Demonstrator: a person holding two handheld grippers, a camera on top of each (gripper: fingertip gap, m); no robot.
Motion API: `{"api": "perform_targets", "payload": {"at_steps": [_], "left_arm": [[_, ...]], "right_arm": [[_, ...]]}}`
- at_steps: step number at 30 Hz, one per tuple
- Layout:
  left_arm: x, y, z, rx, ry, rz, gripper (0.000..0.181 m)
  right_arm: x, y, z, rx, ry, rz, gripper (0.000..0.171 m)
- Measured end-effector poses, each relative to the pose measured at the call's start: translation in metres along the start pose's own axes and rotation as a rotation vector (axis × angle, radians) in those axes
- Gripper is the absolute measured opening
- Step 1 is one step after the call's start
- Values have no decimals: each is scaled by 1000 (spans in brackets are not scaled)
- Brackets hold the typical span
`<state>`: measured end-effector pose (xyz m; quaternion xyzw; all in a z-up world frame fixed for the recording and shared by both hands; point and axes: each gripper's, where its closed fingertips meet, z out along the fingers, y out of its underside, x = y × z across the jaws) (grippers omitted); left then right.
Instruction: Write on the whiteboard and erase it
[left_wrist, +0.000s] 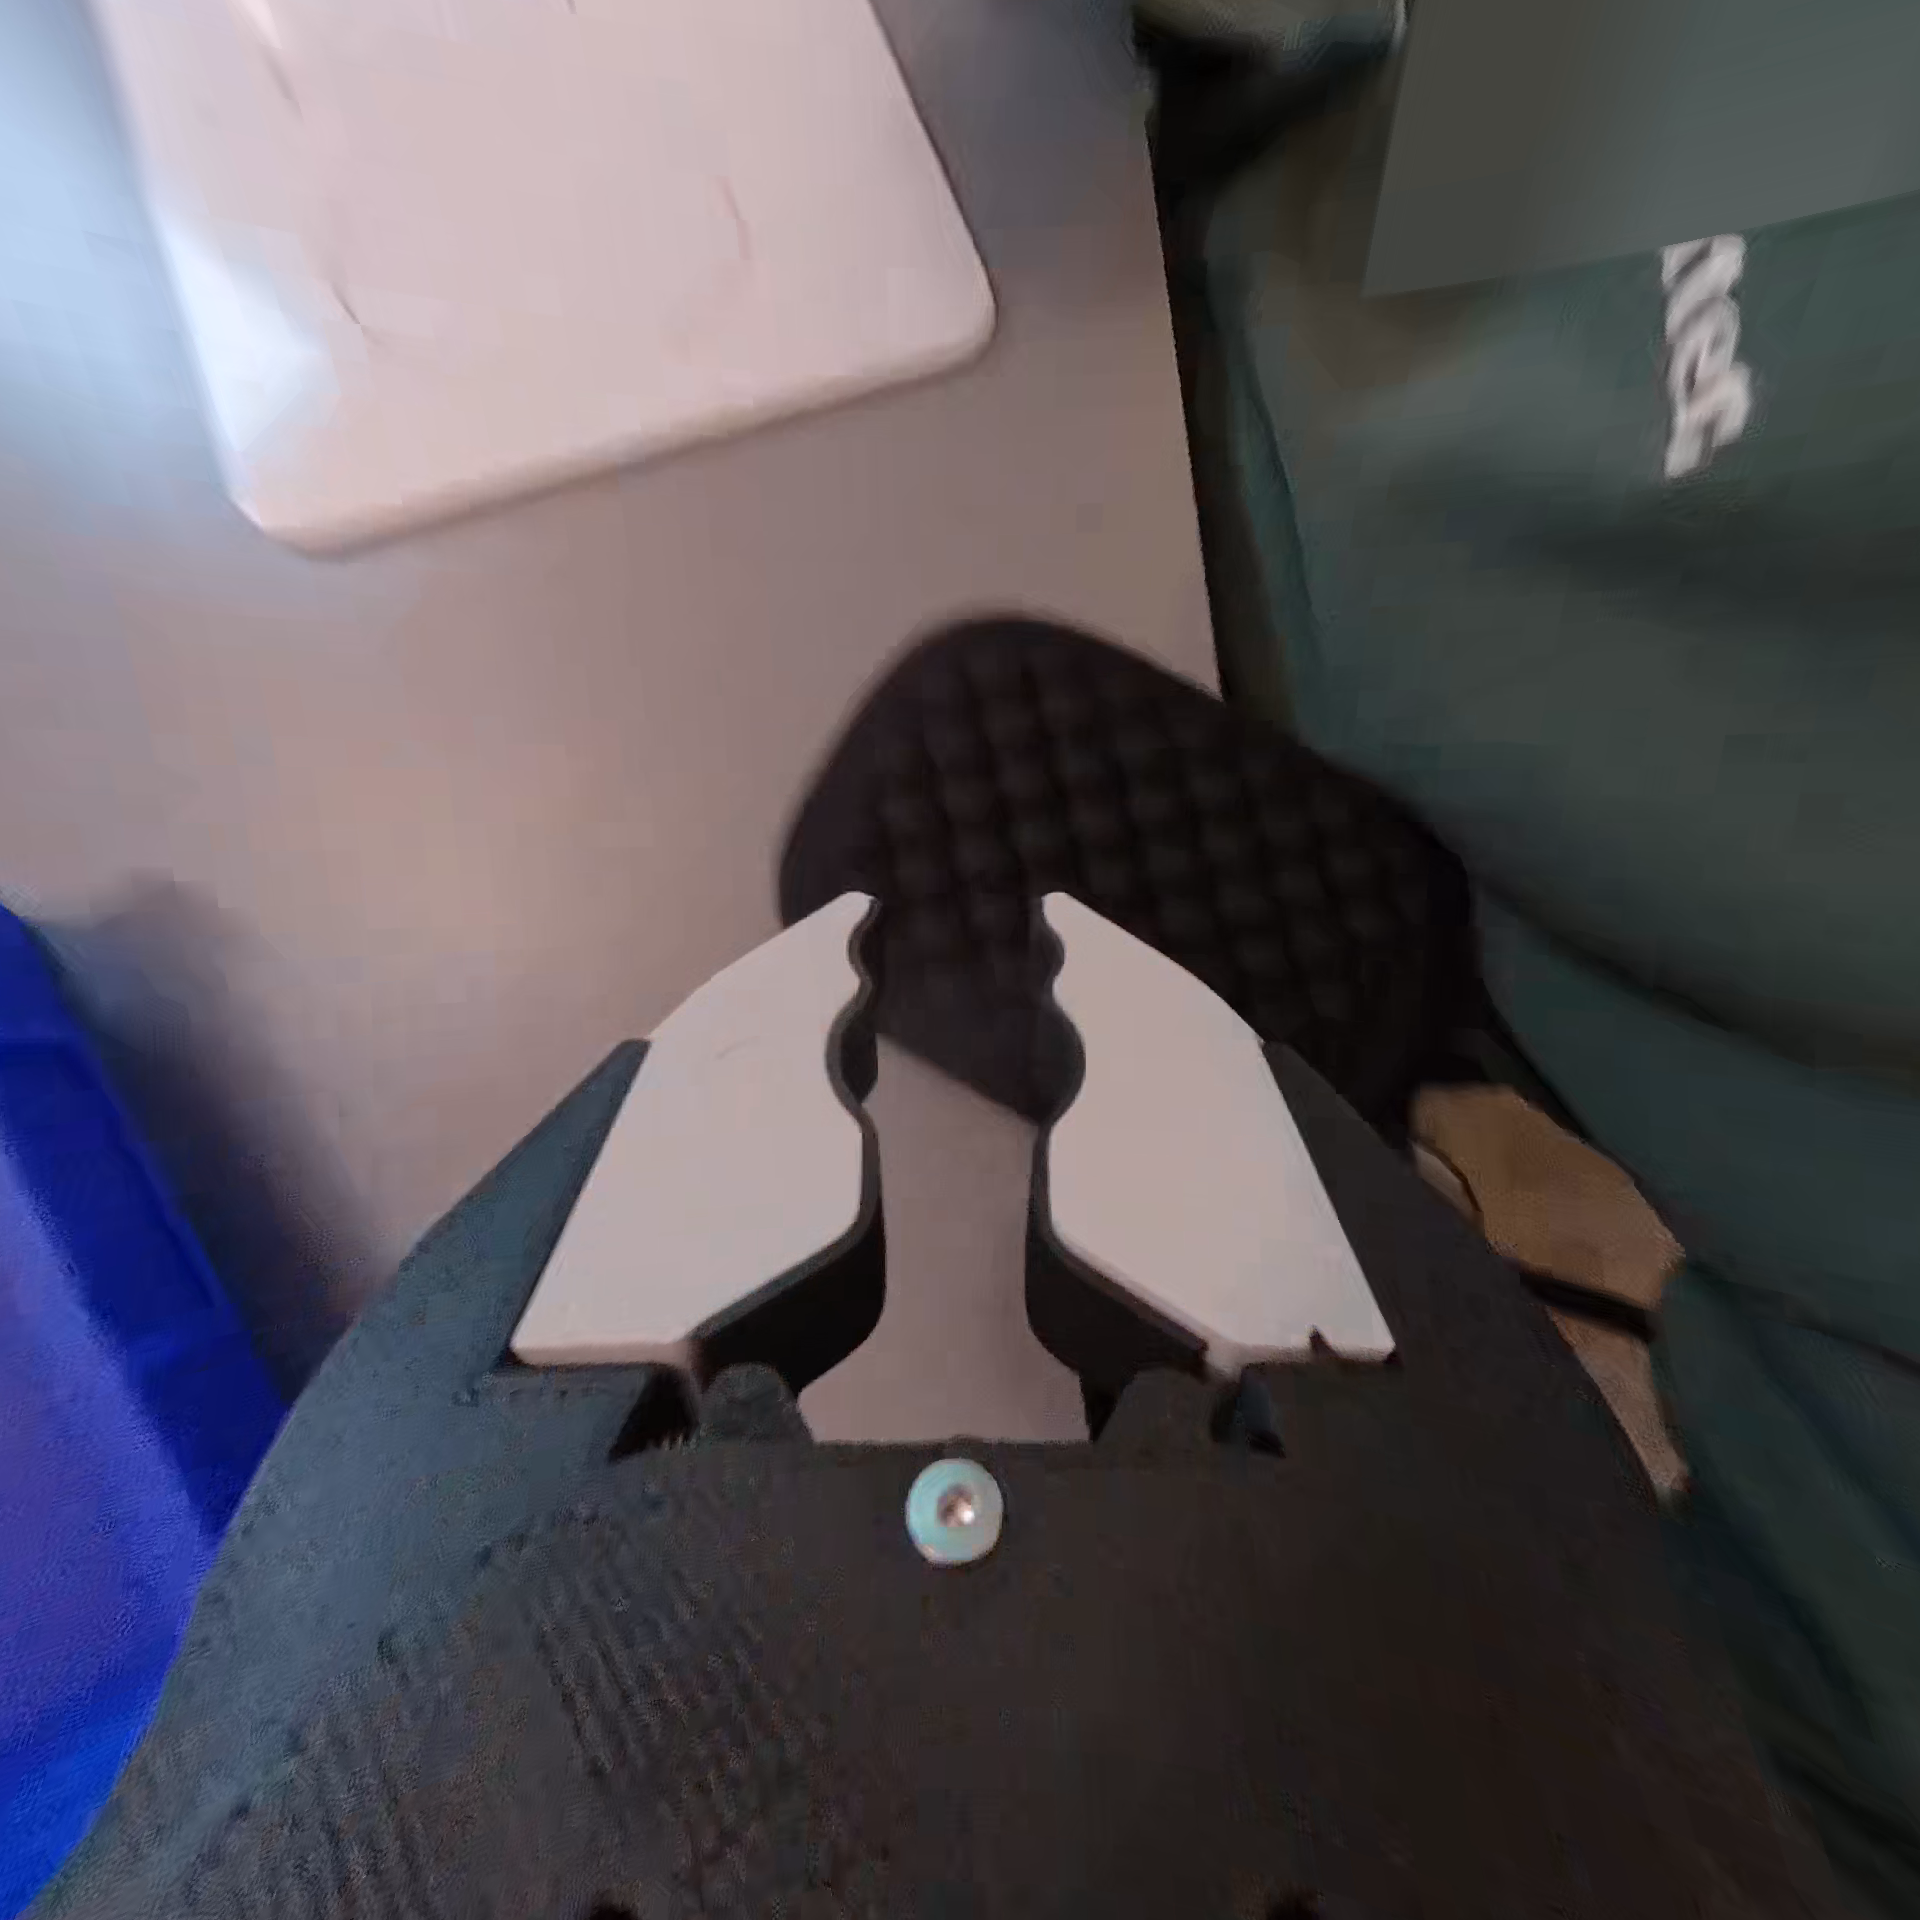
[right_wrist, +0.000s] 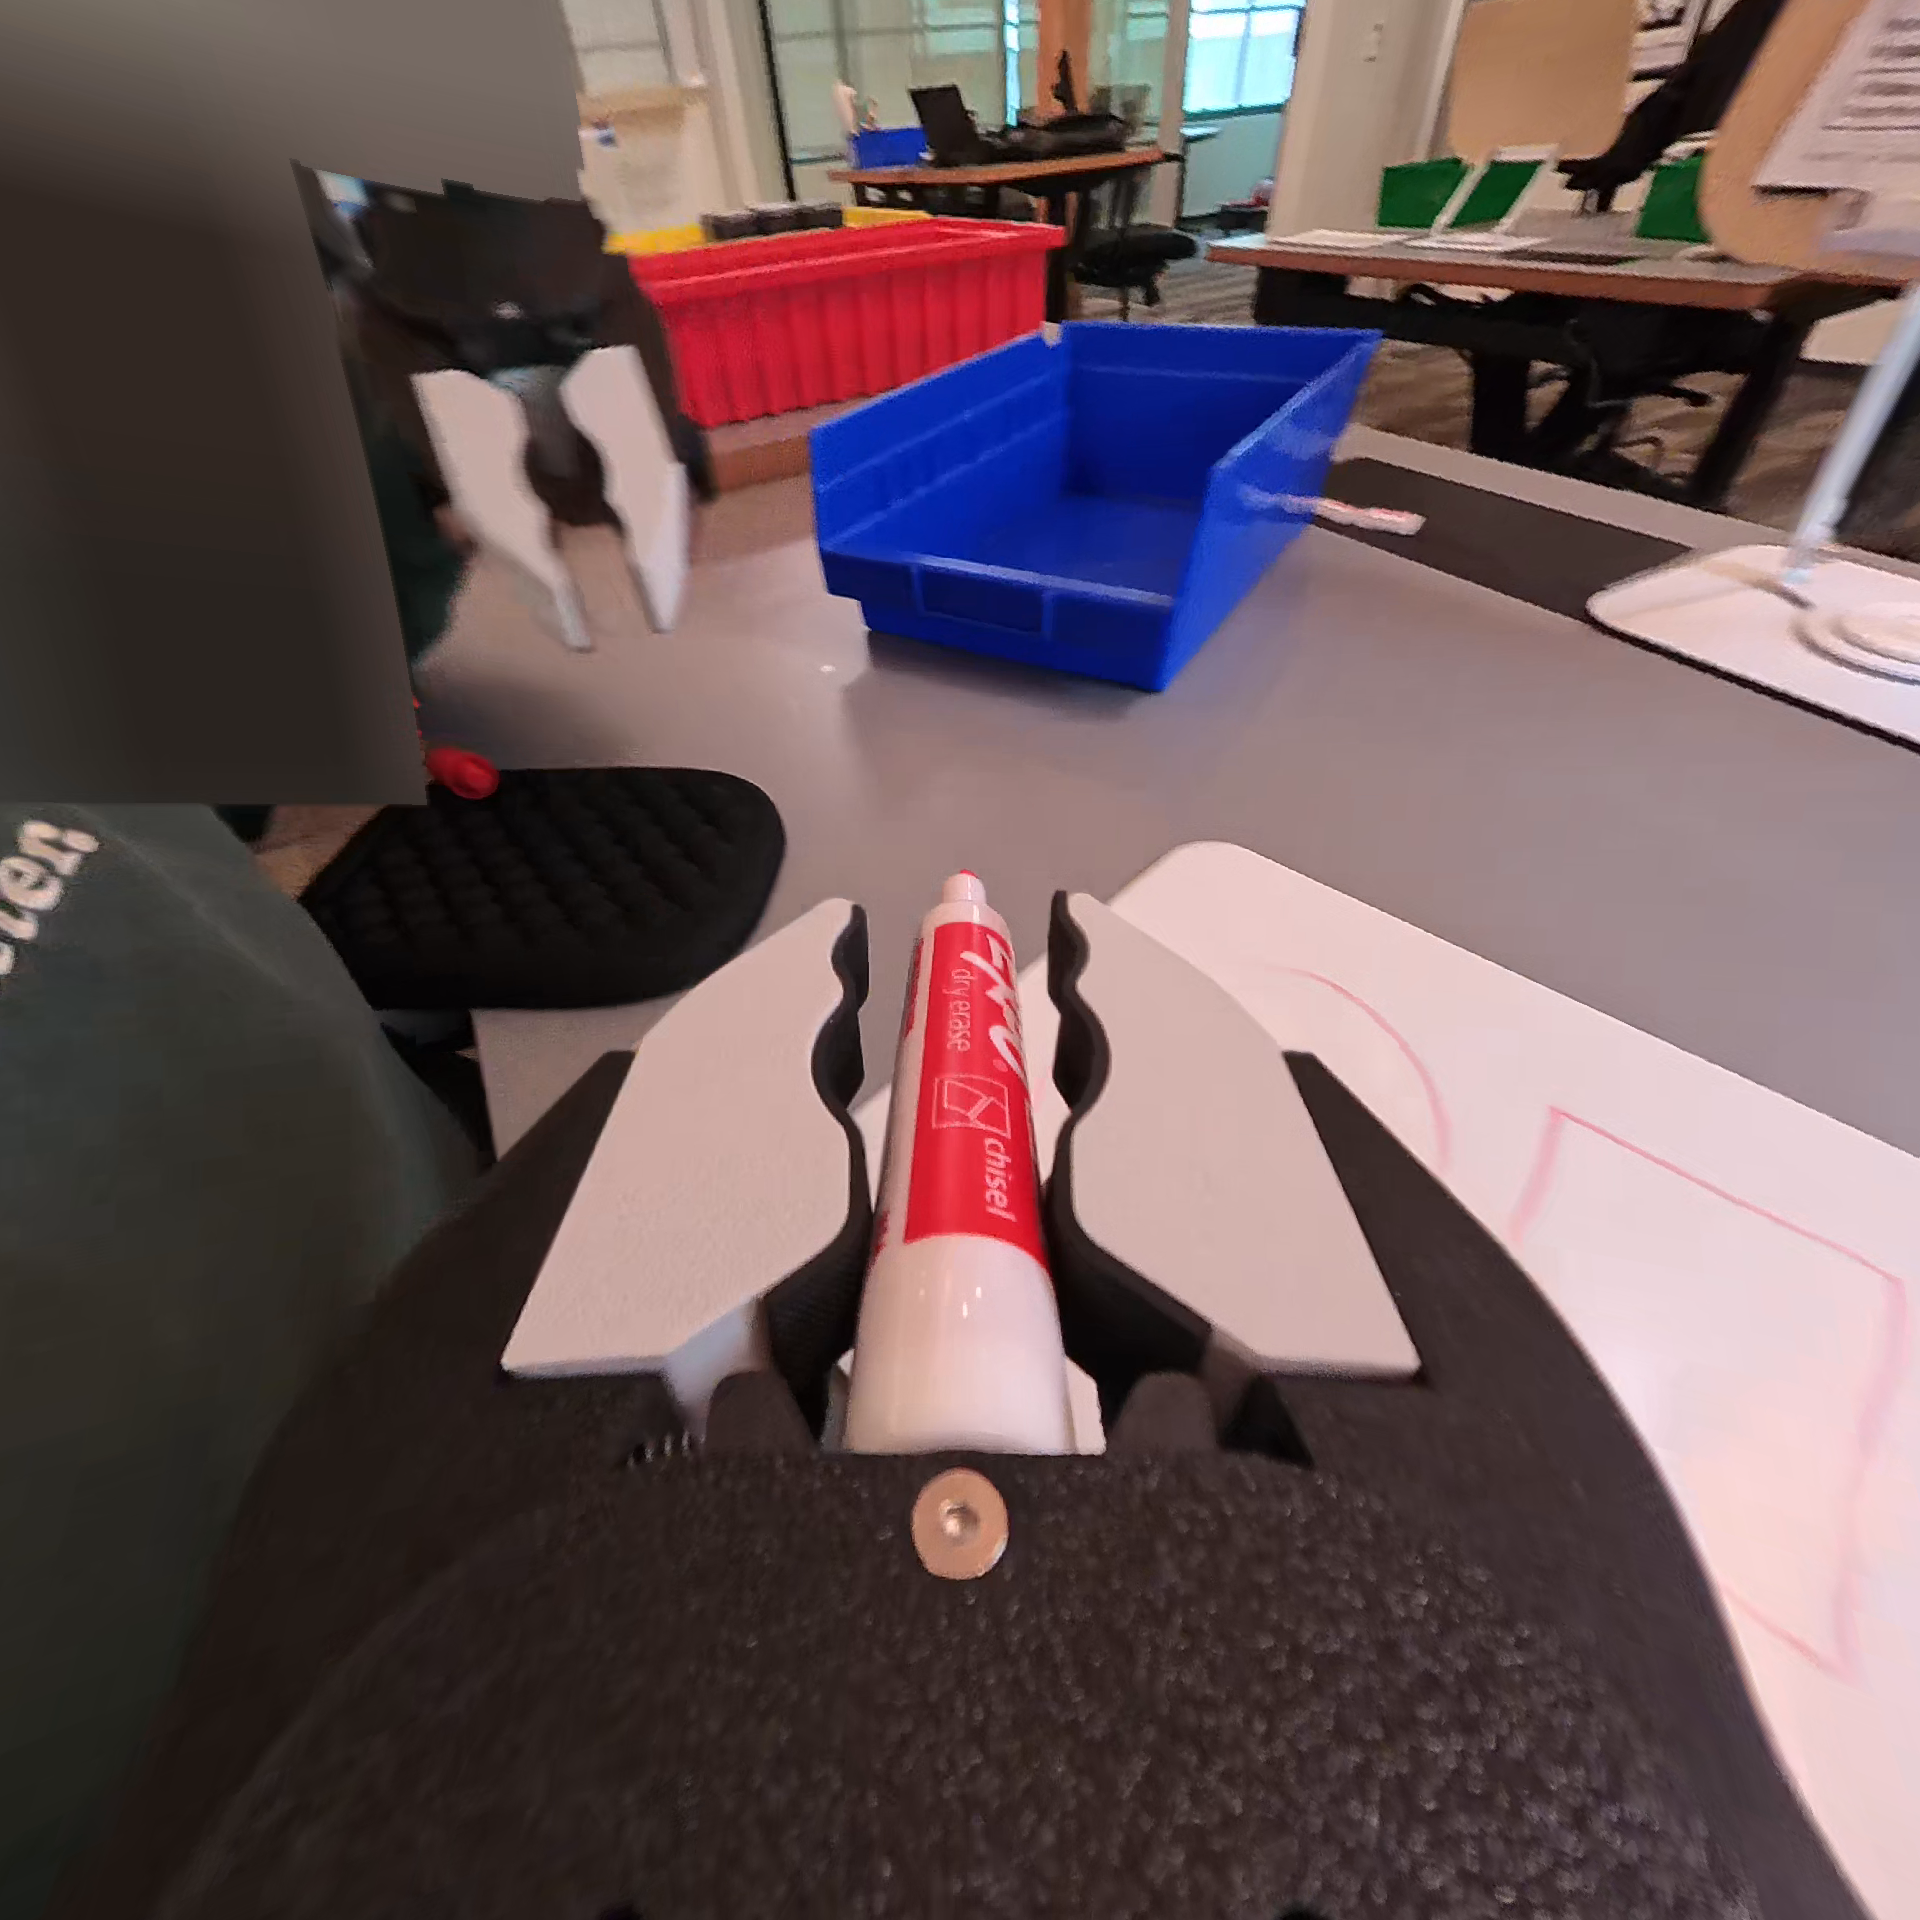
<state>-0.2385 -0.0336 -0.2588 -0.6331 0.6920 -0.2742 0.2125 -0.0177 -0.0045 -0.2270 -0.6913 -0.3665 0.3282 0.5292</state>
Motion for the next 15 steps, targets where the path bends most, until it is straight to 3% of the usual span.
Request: {"api": "perform_targets", "payload": {"at_steps": [3,6,15], "left_arm": [[37,33,0,-210,59,-25,27],[55,41,8,-371,95,-59,28],[65,69,4,-999,145,-127,31]], "right_arm": [[16,7,-19,-25,57,12,34],[21,13,-27,-44,81,9,34],[23,16,-35,-3,52,12,34]]}}
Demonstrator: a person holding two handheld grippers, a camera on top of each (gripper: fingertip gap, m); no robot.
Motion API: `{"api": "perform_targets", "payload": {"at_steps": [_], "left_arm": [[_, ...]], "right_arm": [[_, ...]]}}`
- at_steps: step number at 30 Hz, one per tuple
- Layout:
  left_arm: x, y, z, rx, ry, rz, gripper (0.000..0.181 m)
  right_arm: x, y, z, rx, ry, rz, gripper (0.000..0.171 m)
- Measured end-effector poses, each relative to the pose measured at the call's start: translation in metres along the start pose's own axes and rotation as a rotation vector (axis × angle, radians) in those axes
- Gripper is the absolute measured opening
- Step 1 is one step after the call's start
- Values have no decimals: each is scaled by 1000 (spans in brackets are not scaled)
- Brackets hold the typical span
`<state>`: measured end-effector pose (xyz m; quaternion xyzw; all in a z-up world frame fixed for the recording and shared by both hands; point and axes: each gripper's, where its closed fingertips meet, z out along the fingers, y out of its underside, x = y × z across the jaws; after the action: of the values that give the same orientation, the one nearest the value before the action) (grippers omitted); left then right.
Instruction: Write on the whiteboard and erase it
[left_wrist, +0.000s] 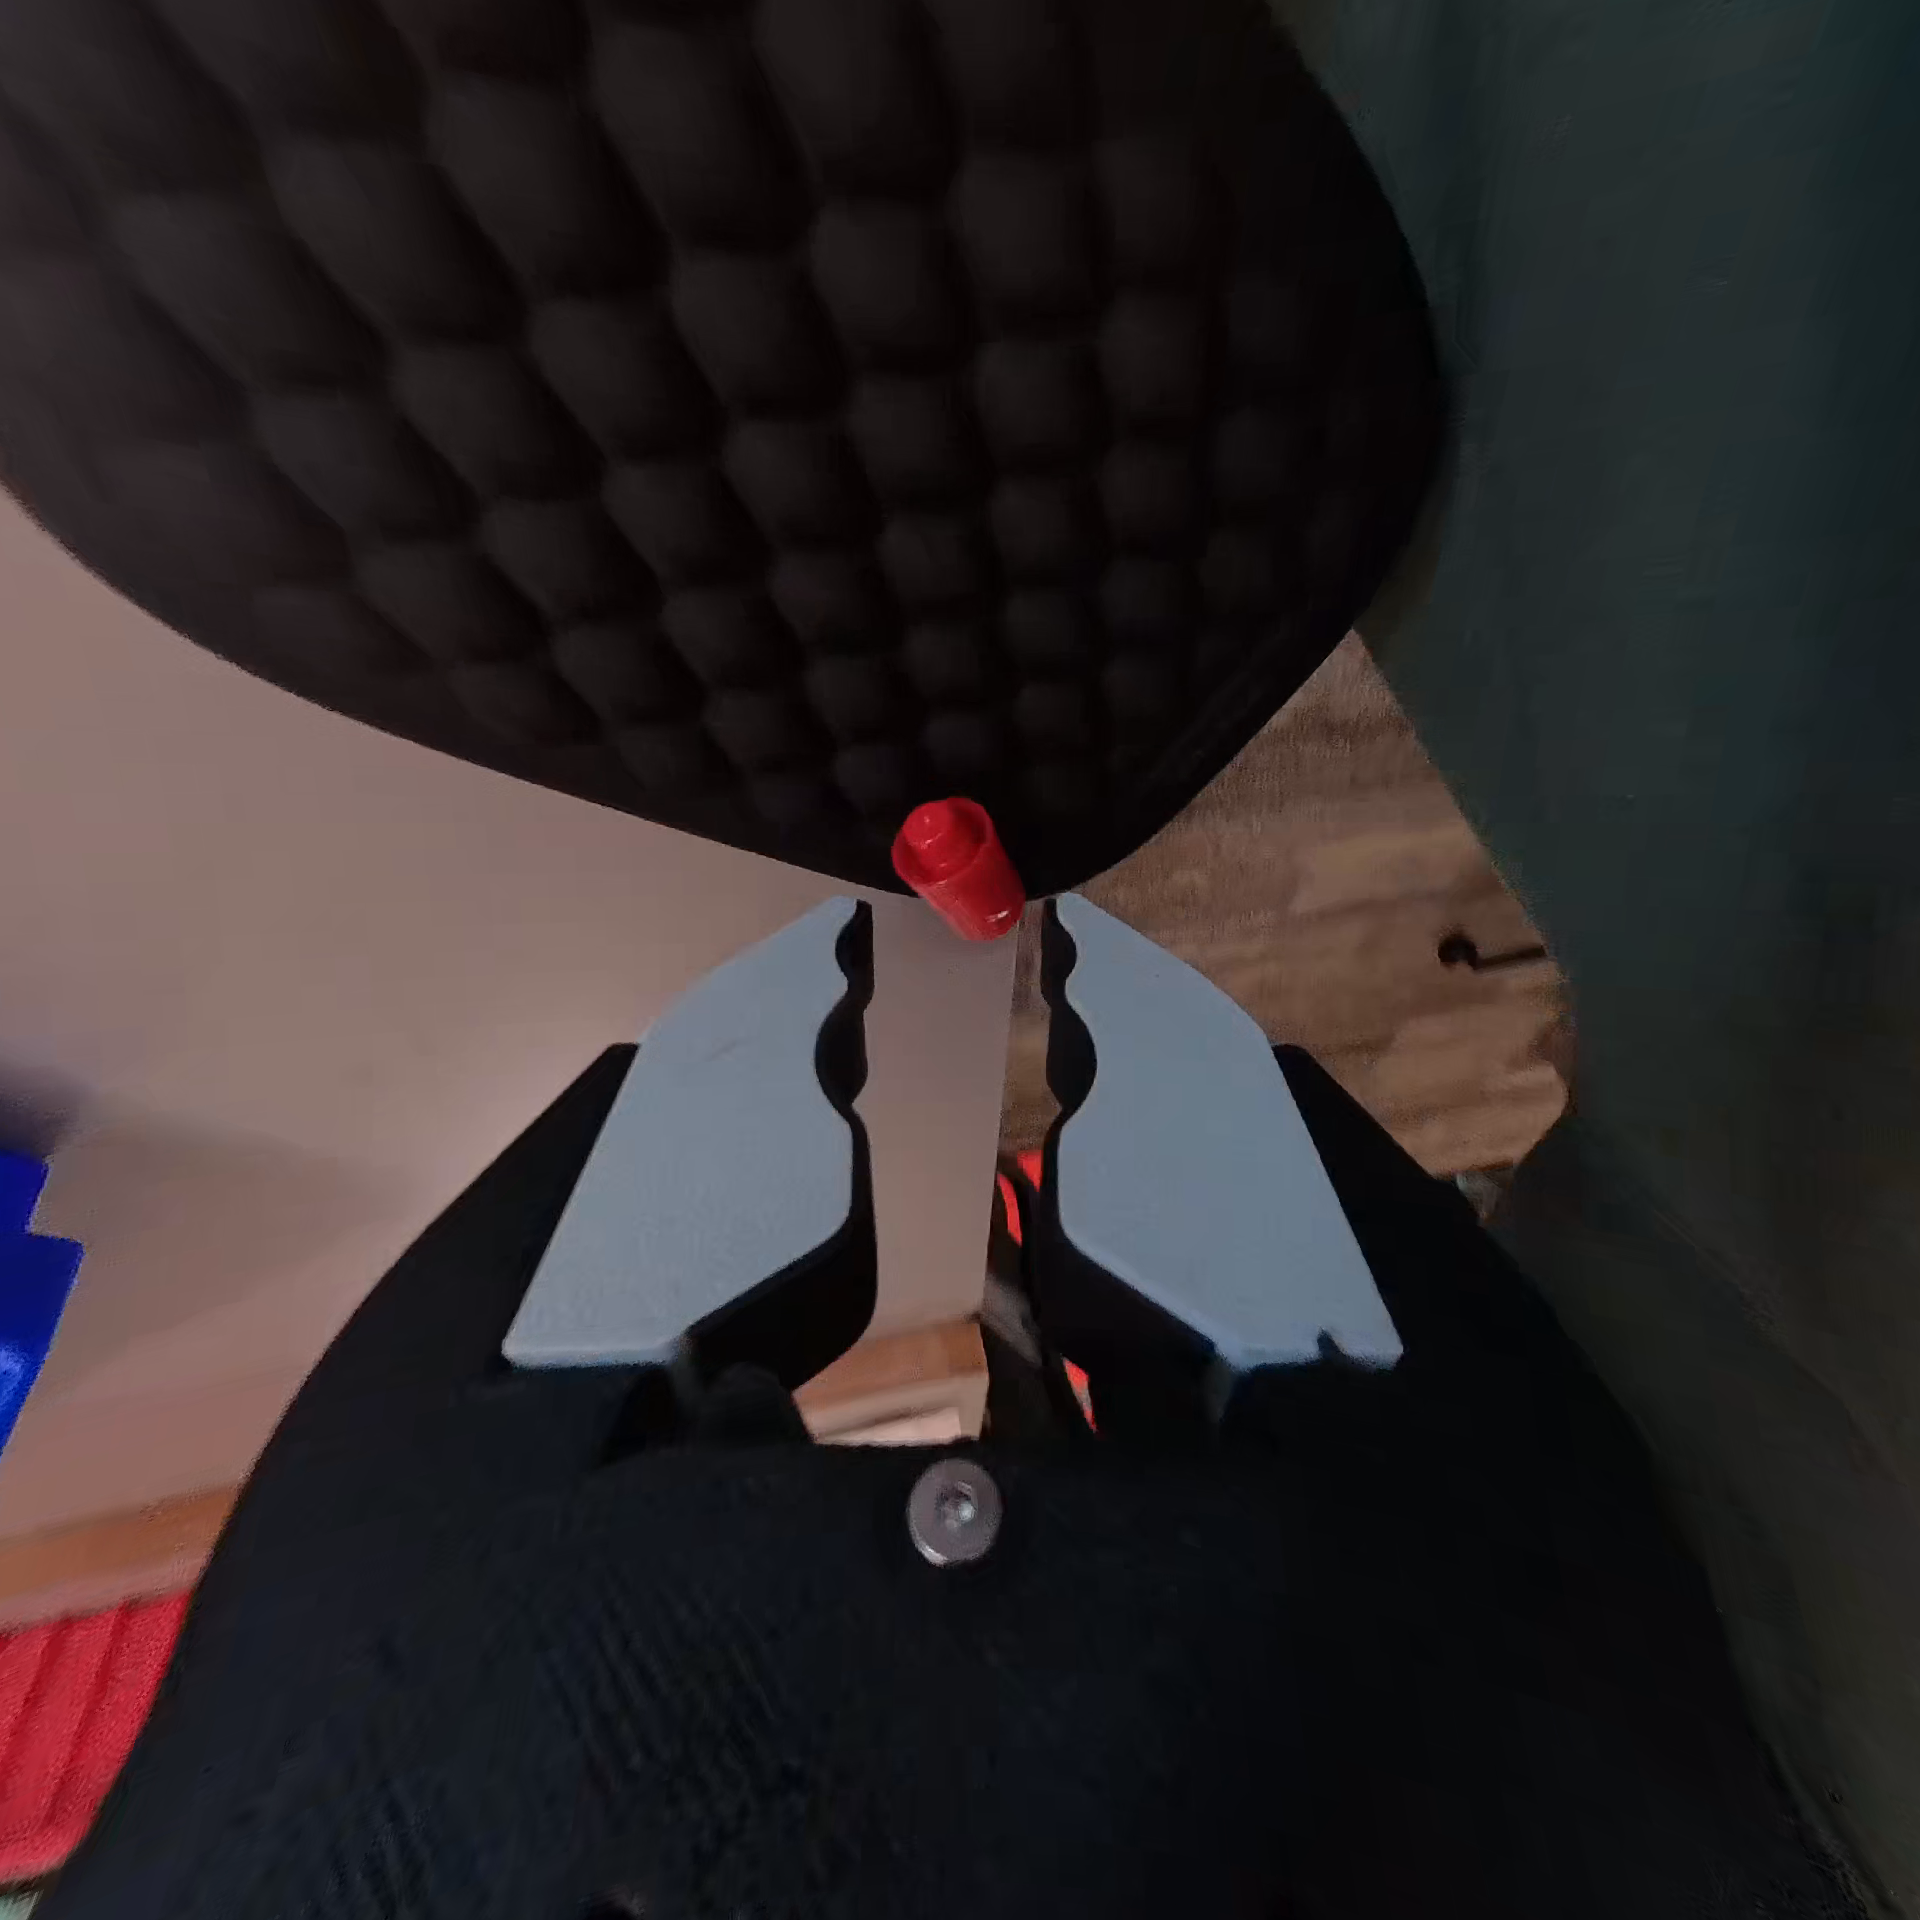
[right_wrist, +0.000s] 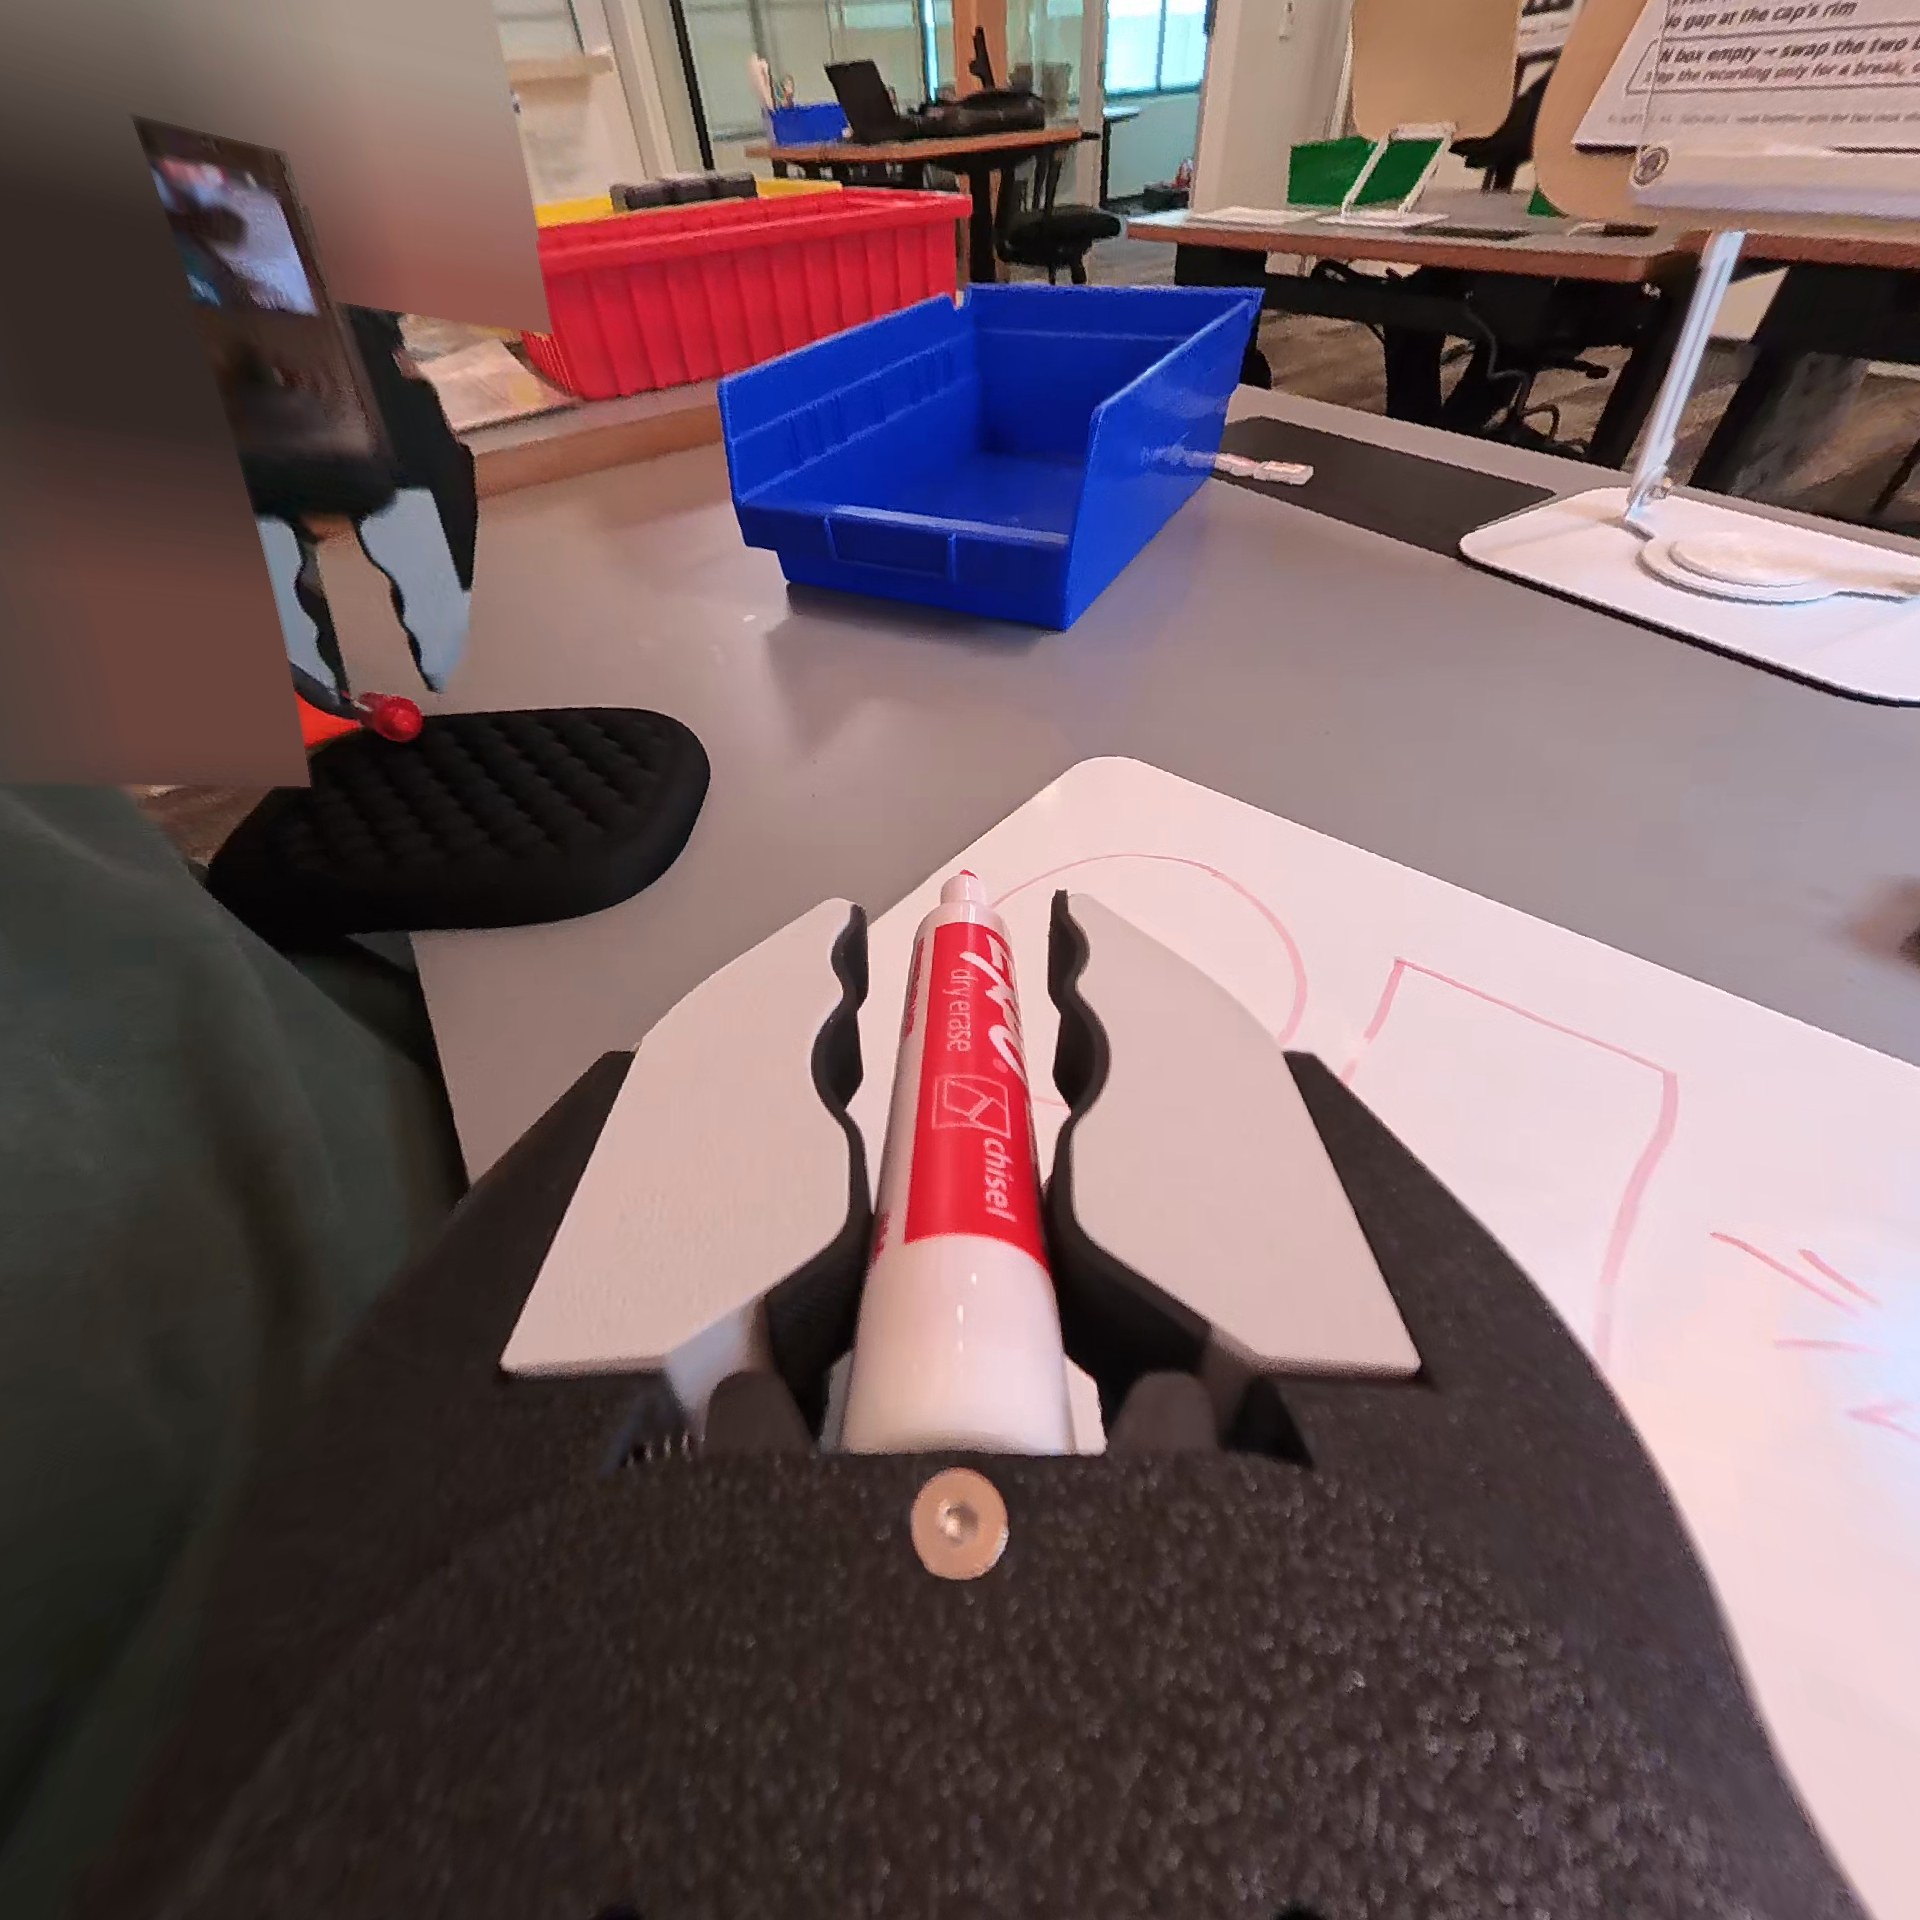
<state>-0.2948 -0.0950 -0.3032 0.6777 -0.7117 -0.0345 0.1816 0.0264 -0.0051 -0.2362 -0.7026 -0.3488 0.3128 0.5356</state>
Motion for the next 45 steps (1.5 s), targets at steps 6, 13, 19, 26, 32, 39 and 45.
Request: {"api": "perform_targets", "payload": {"at_steps": [6,13,19,26,32,39,45], "left_arm": [[-4,-5,-1,-302,-24,-12,28],[-1,4,12,-505,15,-35,36],[-5,16,20,-619,5,-15,20],[-34,-2,-20,-334,-144,-6,20],[-77,-88,-155,842,-317,-71,20],[-91,-117,-228,1858,149,-20,20],[-98,-155,-230,2098,656,23,19]], "right_arm": [[-1,2,-14,63,-40,34,34],[-5,-6,-35,166,-82,53,34],[-6,-8,-41,184,-84,53,34],[-5,-9,-41,182,-69,45,34],[-8,-13,-40,212,-86,30,34],[-29,-32,-34,292,-159,-55,34],[-41,-54,-10,371,-197,-88,34]]}}
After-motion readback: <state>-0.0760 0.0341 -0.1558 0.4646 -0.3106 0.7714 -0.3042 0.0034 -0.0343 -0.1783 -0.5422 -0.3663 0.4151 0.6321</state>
